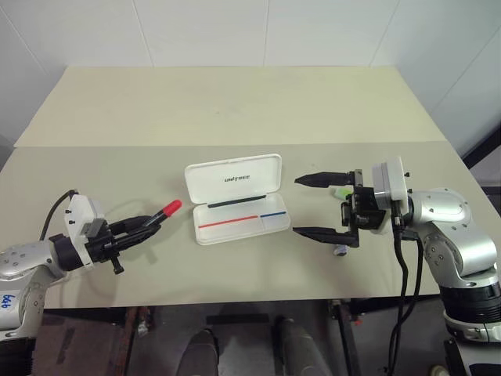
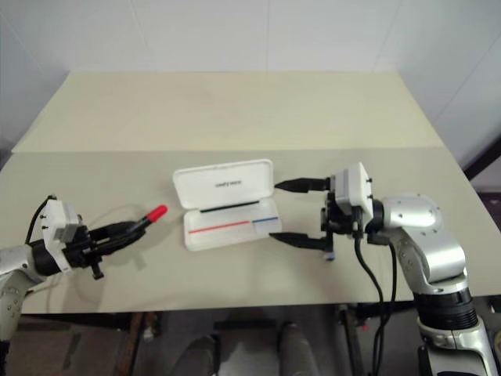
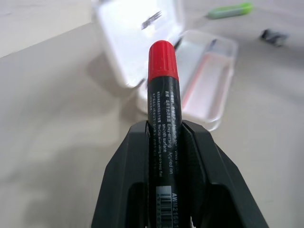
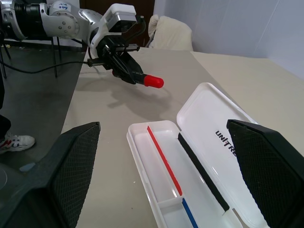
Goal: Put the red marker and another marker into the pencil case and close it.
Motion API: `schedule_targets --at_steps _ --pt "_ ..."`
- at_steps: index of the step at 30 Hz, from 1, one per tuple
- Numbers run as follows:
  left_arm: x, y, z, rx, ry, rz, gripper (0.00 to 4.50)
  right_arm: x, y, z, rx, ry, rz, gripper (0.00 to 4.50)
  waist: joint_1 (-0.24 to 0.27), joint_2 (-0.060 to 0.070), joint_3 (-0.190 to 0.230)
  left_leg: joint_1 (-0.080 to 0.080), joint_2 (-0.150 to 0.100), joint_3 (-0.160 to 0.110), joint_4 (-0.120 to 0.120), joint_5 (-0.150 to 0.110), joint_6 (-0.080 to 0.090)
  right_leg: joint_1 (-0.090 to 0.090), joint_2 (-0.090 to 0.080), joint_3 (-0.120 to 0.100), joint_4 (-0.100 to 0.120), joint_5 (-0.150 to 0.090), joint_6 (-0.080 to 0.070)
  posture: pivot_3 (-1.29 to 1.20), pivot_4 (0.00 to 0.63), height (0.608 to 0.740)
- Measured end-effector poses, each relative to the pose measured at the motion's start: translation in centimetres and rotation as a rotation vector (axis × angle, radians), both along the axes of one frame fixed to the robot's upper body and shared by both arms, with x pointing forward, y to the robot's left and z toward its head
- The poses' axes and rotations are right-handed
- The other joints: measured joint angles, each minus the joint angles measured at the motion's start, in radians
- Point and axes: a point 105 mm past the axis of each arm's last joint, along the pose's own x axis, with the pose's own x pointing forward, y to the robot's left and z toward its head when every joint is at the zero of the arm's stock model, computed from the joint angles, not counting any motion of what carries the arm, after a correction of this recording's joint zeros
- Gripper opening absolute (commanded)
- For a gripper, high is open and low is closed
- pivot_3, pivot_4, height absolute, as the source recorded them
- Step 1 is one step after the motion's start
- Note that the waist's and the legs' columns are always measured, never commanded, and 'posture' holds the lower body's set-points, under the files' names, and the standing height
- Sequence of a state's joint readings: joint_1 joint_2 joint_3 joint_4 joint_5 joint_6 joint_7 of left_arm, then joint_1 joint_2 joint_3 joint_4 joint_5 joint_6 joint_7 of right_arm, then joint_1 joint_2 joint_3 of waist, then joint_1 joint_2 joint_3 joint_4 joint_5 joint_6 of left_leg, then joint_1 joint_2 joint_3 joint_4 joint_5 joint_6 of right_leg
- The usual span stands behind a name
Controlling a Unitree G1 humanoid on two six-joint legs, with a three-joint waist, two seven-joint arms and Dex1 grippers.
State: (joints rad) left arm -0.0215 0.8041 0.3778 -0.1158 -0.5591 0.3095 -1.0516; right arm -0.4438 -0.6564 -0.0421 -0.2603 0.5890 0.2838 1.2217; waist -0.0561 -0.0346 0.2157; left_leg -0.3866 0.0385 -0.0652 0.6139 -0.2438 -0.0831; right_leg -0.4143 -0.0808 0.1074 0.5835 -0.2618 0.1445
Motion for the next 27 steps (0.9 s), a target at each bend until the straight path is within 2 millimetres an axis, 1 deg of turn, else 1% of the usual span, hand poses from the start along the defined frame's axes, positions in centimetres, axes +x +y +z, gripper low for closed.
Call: schedule_targets --at_steps 2,3,7,11,13,16,19,22,25,27 --pt "0.1 -0.1 0.1 -0.003 0.010 -0.008 0.54 0.1 0.0 0.0 -0.002 0.000 -0.007 4.50 0.000 0.000 0.000 0.000 0.000 0.000 0.000 0.000 0.000 0.000 0.000 0.000 0.000 0.000 0.000 0.00 0.150 0.740" --pt "0.3 -0.7 0.2 0.006 0.014 -0.035 0.54 0.2 -0.1 -0.1 -0.001 0.000 -0.014 4.50 0.000 0.000 0.000 0.000 0.000 0.000 0.000 0.000 0.000 0.000 0.000 0.000 0.000 0.000 0.000 0.00 0.150 0.740" --pt "1.2 -3.8 1.4 0.066 -0.026 -0.177 0.54 0.3 -0.2 -0.2 0.004 0.003 -0.032 4.50 0.008 0.000 0.000 -0.001 0.000 0.000 0.000 0.000 0.000 0.001 0.000 0.000 -0.001 0.000 0.000 0.00 0.150 0.740" --pt "2.1 -5.9 1.6 0.108 -0.040 -0.253 0.54 0.3 -0.4 -0.8 0.006 0.021 -0.059 4.50 0.004 0.000 0.000 -0.001 0.000 0.000 0.000 0.000 0.000 0.000 0.000 0.000 0.000 0.000 0.001 0.00 0.150 0.740" --pt "2.7 -7.4 1.5 0.120 -0.051 -0.296 0.54 0.2 -0.5 -1.0 0.009 0.025 -0.077 4.50 0.003 0.000 0.000 -0.001 0.000 0.000 0.000 0.000 0.000 0.000 0.000 0.000 0.001 0.000 0.001 0.00 0.150 0.740" --pt "3.5 -8.8 0.9 0.144 -0.045 -0.336 0.54 -0.1 -0.5 -0.9 0.011 0.017 -0.092 4.50 0.000 0.000 0.000 0.000 0.000 0.000 0.000 0.000 0.000 0.000 0.001 0.000 0.002 0.001 0.003 0.00 0.150 0.740" --pt "4.2 -9.7 0.1 0.164 -0.045 -0.361 0.54 -0.4 -0.5 -0.8 0.014 0.003 -0.111 4.50 0.002 0.000 0.000 0.000 0.000 0.000 0.000 0.000 0.000 0.000 0.001 0.000 0.002 0.000 0.003 0.00 0.150 0.740" --pt "5.0 -10.2 -0.8 0.207 -0.045 -0.362 0.54 -0.6 -0.7 -0.5 0.025 -0.009 -0.135 4.50 0.003 0.000 0.000 0.000 0.000 0.000 0.001 0.000 0.000 0.000 0.001 0.000 0.001 0.000 0.003 0.00 0.150 0.740" --pt "6.2 -11.3 -1.7 0.232 -0.060 -0.351 0.54 -0.9 -0.7 -0.5 0.029 -0.013 -0.157 4.50 0.007 0.000 0.000 -0.001 0.000 0.000 0.001 0.000 0.000 0.000 0.001 0.000 0.002 0.001 0.003 0.00 0.150 0.740" --pt "6.8 -11.8 -1.8 0.233 -0.075 -0.341 0.54 -1.1 -0.6 -0.5 0.032 -0.013 -0.165 4.50 0.011 0.000 0.000 -0.001 0.000 0.000 0.002 0.000 0.000 0.000 0.001 0.000 0.002 0.001 0.004 0.00 0.150 0.740"
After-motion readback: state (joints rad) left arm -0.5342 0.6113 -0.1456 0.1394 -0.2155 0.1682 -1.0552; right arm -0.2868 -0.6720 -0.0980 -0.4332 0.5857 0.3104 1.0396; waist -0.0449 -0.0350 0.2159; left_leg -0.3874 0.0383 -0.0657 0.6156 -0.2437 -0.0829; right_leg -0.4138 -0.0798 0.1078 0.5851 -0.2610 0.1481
